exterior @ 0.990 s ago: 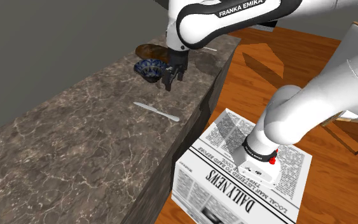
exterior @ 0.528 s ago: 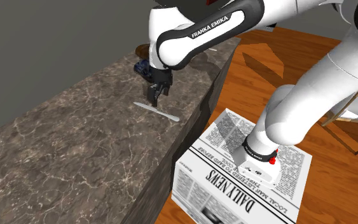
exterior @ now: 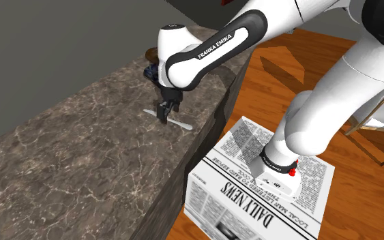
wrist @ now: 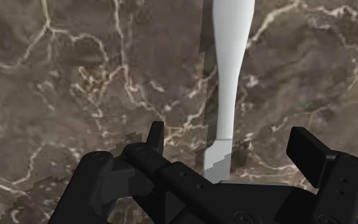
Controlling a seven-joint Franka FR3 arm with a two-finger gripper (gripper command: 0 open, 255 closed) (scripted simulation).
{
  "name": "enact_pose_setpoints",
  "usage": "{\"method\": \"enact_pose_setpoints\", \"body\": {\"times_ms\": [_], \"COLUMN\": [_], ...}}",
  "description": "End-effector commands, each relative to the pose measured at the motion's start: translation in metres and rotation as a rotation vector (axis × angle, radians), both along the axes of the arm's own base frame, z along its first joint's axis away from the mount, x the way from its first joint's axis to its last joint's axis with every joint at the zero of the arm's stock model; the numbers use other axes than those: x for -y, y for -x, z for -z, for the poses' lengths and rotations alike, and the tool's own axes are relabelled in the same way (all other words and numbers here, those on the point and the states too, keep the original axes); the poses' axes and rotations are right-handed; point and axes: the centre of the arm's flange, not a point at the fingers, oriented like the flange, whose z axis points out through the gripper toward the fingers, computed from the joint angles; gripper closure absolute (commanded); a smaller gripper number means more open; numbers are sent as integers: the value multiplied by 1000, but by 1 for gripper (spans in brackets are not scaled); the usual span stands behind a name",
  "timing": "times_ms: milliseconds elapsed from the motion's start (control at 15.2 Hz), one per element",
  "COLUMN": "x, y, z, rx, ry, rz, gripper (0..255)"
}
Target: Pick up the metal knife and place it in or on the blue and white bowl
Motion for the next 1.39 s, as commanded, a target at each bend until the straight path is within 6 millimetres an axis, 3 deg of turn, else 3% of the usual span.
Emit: {"method": "enact_pose_setpoints", "body": {"times_ms": [0,396,462,1056,1320], "x": [0,0,0,0,0], "y": [1,1,1,1,1], "z": [5,5,5,5,-16], "rx": [0,0,0,0,0], "ry": [0,0,0,0,0], "rz": [0,0,0,0,0], "gripper": [0,0,255,255,255]}}
